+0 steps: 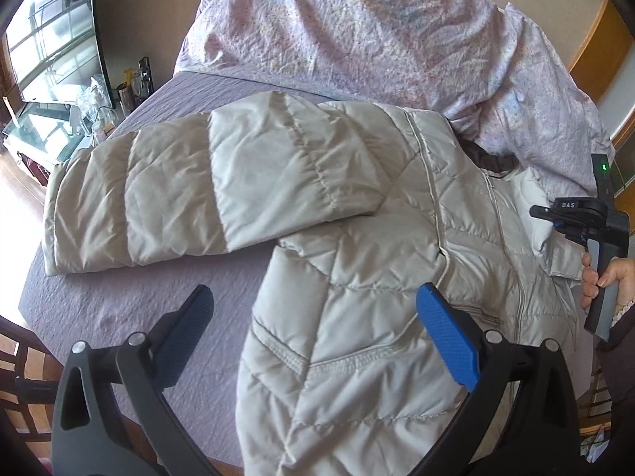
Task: Fold large clothes
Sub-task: 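Lift the sleeve and fold it across the jacket front with the right gripper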
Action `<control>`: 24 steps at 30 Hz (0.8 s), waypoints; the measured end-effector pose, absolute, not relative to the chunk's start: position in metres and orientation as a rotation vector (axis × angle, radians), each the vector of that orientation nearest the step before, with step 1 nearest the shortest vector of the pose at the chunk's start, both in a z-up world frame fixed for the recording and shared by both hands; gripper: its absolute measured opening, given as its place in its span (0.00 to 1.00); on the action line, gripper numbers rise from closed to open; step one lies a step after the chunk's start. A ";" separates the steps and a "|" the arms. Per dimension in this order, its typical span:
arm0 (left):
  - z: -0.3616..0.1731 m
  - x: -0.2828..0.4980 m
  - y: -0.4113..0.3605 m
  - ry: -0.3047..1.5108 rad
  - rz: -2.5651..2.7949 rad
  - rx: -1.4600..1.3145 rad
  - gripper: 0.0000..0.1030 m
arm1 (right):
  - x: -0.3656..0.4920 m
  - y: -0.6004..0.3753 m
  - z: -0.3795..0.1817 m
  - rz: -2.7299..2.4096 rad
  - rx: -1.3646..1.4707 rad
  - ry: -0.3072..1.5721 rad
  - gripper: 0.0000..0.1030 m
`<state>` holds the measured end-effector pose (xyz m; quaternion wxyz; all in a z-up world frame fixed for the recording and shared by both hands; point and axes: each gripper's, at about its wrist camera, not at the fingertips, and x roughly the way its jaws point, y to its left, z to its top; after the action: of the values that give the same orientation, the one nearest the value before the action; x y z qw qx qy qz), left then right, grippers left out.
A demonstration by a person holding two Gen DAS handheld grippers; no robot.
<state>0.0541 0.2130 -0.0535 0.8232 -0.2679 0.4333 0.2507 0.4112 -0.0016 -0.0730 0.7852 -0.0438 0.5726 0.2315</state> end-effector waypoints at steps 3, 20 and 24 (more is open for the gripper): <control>-0.053 0.049 0.221 0.917 0.539 -0.575 0.98 | 0.400 0.028 -0.073 0.533 -0.117 1.234 0.14; -0.053 0.016 0.272 0.894 0.641 -0.601 0.98 | 0.377 0.098 -0.071 0.665 -0.126 1.261 0.60; -0.054 0.008 0.287 0.890 0.687 -0.608 0.98 | 0.394 0.083 -0.048 0.611 -0.041 1.137 0.43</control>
<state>0.0076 0.2870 -0.0540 0.8026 -0.2835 0.4154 0.3207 0.3939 0.0828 -0.0478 0.7985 -0.0191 0.5300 0.2848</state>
